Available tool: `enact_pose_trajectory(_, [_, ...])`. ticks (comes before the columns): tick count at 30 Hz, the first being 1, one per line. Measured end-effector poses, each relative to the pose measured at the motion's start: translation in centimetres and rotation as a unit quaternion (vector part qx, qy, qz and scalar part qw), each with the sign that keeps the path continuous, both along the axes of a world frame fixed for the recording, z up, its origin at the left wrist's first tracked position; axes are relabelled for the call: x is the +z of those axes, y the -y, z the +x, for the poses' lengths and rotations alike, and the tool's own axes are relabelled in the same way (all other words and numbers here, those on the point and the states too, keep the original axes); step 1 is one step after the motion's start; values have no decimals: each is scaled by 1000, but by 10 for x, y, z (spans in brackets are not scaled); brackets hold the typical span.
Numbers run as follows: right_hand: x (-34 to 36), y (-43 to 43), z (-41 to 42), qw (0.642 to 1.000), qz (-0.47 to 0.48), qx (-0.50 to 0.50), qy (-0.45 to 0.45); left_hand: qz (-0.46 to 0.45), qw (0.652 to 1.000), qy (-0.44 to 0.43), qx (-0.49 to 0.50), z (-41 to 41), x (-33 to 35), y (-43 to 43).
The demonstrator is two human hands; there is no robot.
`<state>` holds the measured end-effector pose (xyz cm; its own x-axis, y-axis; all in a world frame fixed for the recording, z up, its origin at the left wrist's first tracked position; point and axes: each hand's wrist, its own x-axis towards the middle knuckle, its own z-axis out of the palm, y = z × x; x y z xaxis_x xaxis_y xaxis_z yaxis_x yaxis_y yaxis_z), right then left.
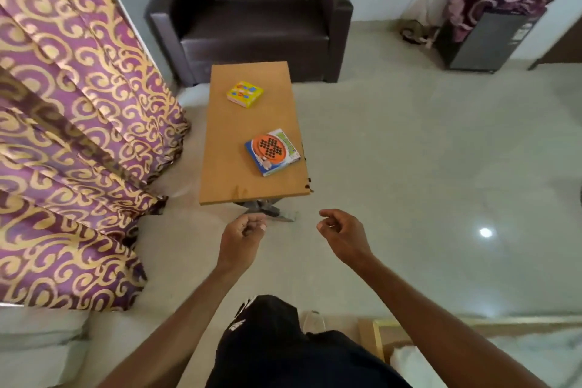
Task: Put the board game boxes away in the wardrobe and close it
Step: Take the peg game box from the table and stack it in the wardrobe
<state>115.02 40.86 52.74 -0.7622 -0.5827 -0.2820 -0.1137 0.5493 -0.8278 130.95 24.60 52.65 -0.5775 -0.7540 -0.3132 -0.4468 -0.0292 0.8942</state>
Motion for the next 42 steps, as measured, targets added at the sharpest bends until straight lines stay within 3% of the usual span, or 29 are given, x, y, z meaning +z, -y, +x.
enact_pose_trajectory(6, [-41, 137, -92, 998, 41, 54, 12, -5, 998, 50, 23, -83, -28, 120])
enact_pose_trajectory(11, [-94, 247, -159, 995, 76, 33, 57, -11, 992, 122, -36, -169, -75, 229])
enact_pose_trajectory(18, [-200, 354, -223, 970, 199, -8, 142, -2, 912, 327, -249, -277, -185, 365])
enact_pose_trajectory(21, [-250, 382, -239, 955, 245, -9, 166, -32, 880, 353, -317, -317, -234, 405])
enact_pose_trajectory(28, [-313, 410, -261, 953, 205, -77, 208, -87, 856, 367, -353, -383, -316, 451])
enact_pose_trajectory(32, [-313, 402, -277, 962, 165, -102, 193, -44, 872, 387, -297, -380, -323, 449])
enact_pose_trajectory(34, [-311, 398, -286, 970, 152, -92, 166, 55, 901, 369, -220, -364, -323, 440])
enact_pose_trajectory(38, [-316, 395, -298, 976, 170, -34, 132, 239, 917, 296, -120, -331, -323, 416])
enact_pose_trajectory(42, [-316, 389, -297, 980, 162, 48, 104, 274, 932, 232, -45, -311, -301, 389])
